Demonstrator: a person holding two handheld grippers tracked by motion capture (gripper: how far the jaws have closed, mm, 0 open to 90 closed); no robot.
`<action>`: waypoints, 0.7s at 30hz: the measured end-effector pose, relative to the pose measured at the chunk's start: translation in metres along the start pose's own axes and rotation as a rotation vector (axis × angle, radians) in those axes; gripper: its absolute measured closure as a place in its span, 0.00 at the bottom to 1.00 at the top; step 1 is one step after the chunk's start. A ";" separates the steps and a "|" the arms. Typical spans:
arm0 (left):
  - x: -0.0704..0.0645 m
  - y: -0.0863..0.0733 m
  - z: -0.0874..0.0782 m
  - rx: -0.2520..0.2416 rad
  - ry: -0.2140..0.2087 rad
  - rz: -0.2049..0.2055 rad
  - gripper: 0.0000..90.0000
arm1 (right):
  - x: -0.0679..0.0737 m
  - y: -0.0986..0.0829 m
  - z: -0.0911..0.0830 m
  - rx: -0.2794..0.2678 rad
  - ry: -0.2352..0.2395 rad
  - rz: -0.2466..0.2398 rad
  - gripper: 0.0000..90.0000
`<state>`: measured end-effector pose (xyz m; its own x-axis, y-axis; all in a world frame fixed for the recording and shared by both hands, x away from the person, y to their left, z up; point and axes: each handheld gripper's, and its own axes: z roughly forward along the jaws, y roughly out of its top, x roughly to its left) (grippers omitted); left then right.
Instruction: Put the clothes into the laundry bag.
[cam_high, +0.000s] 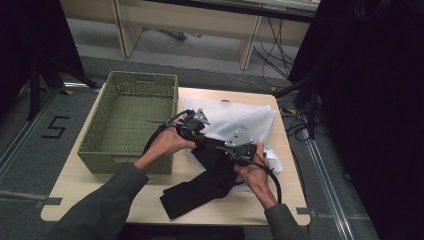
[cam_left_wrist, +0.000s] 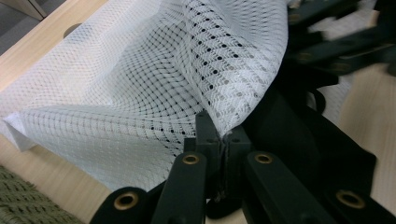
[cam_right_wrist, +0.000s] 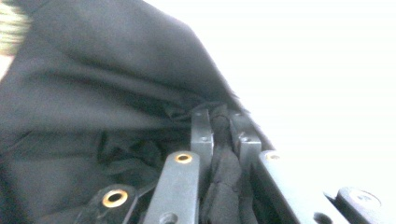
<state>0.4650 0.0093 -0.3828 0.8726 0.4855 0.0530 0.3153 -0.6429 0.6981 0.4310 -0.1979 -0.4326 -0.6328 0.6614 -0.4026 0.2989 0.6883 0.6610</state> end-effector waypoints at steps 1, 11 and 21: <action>0.000 0.000 0.001 -0.003 0.001 -0.006 0.98 | 0.000 -0.006 0.012 0.046 -0.003 0.036 0.92; 0.002 -0.002 0.005 0.004 -0.003 -0.020 0.97 | -0.002 -0.024 0.027 0.087 0.087 0.187 0.79; 0.008 -0.003 0.005 0.009 -0.003 -0.028 0.97 | 0.041 -0.001 -0.051 -0.089 0.308 0.116 0.43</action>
<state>0.4725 0.0119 -0.3877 0.8643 0.5019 0.0317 0.3431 -0.6346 0.6925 0.3680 -0.1863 -0.4173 -0.7882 0.6036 -0.1198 0.3272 0.5760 0.7492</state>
